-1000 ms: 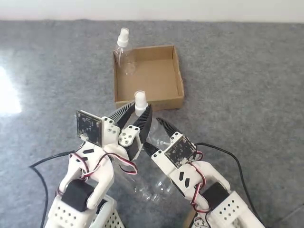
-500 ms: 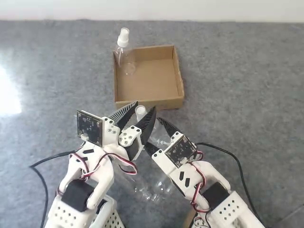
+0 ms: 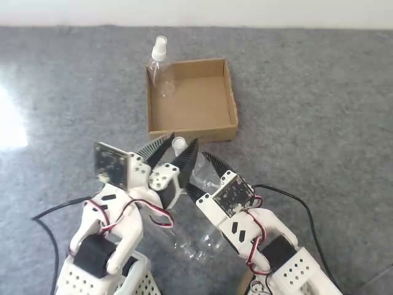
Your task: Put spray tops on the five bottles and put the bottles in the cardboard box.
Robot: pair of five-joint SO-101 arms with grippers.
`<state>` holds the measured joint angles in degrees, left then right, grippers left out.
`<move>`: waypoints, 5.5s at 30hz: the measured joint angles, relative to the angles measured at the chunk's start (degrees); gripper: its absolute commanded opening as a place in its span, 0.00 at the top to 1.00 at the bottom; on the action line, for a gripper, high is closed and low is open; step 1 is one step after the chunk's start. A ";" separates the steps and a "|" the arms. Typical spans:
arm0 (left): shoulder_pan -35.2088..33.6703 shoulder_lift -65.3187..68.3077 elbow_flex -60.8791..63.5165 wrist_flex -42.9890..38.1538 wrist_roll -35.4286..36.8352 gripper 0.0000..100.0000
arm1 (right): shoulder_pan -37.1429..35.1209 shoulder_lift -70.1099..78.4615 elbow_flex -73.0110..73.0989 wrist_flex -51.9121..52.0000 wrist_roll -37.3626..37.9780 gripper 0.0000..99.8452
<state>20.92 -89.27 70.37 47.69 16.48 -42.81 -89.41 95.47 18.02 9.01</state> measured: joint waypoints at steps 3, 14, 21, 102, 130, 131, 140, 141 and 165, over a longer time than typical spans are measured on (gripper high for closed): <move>-1.93 -0.09 -0.70 0.09 0.00 0.84 | 0.00 0.00 0.00 0.00 0.00 0.97; -4.66 -0.09 -1.67 0.09 0.00 0.84 | 0.00 0.00 0.00 0.00 0.00 0.97; -9.76 -0.44 -3.43 0.09 0.00 0.84 | 0.00 0.00 0.00 0.00 0.00 0.97; -21.36 0.00 4.13 -3.16 5.27 0.84 | 1.49 0.00 0.09 -1.76 -12.13 0.97; -7.12 -0.09 10.20 -9.49 -2.02 0.84 | -0.97 0.00 0.09 -4.75 -12.40 0.97; -6.51 -0.18 10.20 -9.49 -2.46 0.84 | -0.97 0.00 0.09 -4.75 -12.40 0.97; -4.22 -0.62 10.11 -8.88 -3.52 0.84 | -0.79 0.09 0.09 -4.75 -12.40 0.97; -4.22 -0.62 10.11 -8.88 -4.04 0.84 | -0.79 0.09 0.09 -4.75 -12.40 0.97; -1.14 -0.79 9.67 -6.77 -10.29 0.84 | -0.79 0.18 0.18 -4.66 -12.40 0.97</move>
<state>19.78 -90.07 80.04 40.92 6.20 -43.60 -89.23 95.65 13.36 -3.38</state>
